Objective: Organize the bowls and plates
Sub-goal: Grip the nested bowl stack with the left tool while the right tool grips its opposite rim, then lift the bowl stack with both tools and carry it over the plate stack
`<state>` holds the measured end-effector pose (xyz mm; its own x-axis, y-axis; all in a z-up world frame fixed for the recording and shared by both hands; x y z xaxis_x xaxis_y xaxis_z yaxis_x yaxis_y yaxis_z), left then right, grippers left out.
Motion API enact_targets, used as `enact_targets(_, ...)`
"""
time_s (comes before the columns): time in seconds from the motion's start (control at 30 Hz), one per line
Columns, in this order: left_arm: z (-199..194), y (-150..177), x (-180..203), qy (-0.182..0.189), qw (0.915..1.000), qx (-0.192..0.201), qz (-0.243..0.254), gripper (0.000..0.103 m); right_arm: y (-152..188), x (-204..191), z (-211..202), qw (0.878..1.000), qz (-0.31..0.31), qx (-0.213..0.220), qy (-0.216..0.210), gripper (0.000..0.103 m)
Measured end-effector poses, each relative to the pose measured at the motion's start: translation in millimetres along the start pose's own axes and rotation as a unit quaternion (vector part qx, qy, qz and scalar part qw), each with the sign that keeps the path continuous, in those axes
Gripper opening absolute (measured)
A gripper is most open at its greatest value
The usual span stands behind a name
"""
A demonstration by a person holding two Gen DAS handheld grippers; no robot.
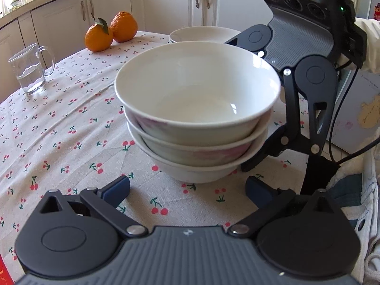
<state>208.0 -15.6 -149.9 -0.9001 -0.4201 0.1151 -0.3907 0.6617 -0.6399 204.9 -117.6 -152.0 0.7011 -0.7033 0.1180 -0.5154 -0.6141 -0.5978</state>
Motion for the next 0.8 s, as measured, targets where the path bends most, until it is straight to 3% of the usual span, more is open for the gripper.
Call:
enact_targets(0.3, -3, -6, -3, 0.022, 0.9998, -0.002, -0.004, 0.102, -5, -3, -4, 1.0, -0.028, 0.002, -0.013, 0.091)
enact_targets(0.43, -8, -13, -3, 0.019, 0.9996, -0.003, 0.018, 0.1, -7, -4, -9, 0.999, -0.041, 0.004, -0.015, 0.089)
enact_targets(0.8, -4, -19, -5, 0.041, 0.9981, -0.018, 0.043, 0.085, -12, -7, -16, 0.999, -0.046, 0.007, -0.018, 0.087)
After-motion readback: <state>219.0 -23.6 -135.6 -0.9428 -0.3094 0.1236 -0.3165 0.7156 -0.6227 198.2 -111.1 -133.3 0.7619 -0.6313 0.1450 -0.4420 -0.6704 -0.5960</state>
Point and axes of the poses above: each gripper's, at about its wrist camera, not at the fingertips, and z roughly the way its jaws point, x to its right, y to its underside, the point moved 8 cm from there along z, roughly the way its jaws point, and after that the axes turned 9 degrees about y, right-handed, at the moved point
